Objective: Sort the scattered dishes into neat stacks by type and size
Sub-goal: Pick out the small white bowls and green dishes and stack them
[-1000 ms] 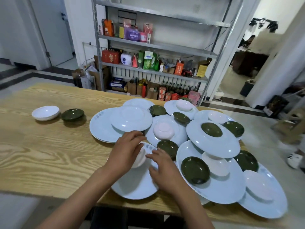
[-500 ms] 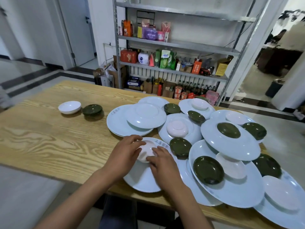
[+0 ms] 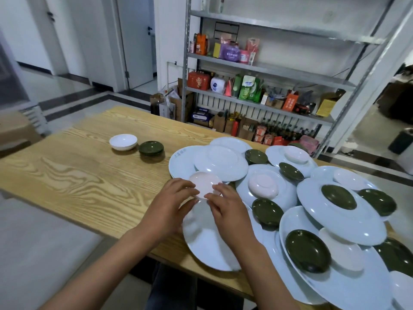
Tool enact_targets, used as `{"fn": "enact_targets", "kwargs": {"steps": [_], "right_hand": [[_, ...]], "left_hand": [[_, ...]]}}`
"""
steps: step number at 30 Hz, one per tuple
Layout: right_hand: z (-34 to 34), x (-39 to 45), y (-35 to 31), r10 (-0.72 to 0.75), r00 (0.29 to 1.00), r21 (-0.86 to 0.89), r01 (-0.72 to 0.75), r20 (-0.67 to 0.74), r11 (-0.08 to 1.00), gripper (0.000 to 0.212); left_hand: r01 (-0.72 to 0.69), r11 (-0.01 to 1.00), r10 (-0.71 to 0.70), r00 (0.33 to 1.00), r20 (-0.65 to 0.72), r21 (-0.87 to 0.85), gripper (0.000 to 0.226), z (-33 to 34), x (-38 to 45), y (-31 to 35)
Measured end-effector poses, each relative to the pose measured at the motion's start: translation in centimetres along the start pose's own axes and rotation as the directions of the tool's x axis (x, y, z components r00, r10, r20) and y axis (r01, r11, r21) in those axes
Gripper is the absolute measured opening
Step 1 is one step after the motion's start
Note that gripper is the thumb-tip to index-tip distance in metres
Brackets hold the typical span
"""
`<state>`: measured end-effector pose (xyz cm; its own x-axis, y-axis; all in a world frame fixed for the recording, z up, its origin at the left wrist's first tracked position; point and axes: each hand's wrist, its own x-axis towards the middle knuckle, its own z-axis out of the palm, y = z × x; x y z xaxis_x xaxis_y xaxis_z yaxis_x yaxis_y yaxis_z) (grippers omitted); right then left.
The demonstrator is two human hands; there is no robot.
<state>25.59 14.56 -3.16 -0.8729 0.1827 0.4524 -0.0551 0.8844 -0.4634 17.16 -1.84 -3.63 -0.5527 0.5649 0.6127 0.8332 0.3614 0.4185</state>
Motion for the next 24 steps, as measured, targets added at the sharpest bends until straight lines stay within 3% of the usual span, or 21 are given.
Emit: {"fn": "enact_targets", "kwargs": {"steps": [9, 14, 18, 24], "right_hand": [[2.7, 5.2, -5.3, -0.131, 0.990, 0.044, 0.129, 0.043, 0.991, 0.023], [5.0, 7.2, -8.4, -0.047, 0.997, 0.128, 0.039, 0.063, 0.991, 0.058], [7.9, 7.9, -9.2, 0.035, 0.976, 0.183, -0.075, 0.214, 0.980, 0.061], [12.5, 8.9, -9.4, -0.025, 0.912, 0.044, 0.007, 0.409, 0.999, 0.055]], "left_hand": [[0.123, 0.992, -0.111, 0.970, -0.217, 0.039, 0.026, -4.5, -0.1, -4.0], [0.237, 0.969, -0.202, 0.925, -0.322, 0.075, 0.017, -6.7, -0.6, -7.1], [0.349, 0.930, -0.278, 0.873, -0.400, 0.116, 0.013, -8.1, -0.8, -10.4], [0.454, 0.880, -0.352, 0.820, -0.452, 0.138, 0.011, -9.3, 1.0, -15.9]]}}
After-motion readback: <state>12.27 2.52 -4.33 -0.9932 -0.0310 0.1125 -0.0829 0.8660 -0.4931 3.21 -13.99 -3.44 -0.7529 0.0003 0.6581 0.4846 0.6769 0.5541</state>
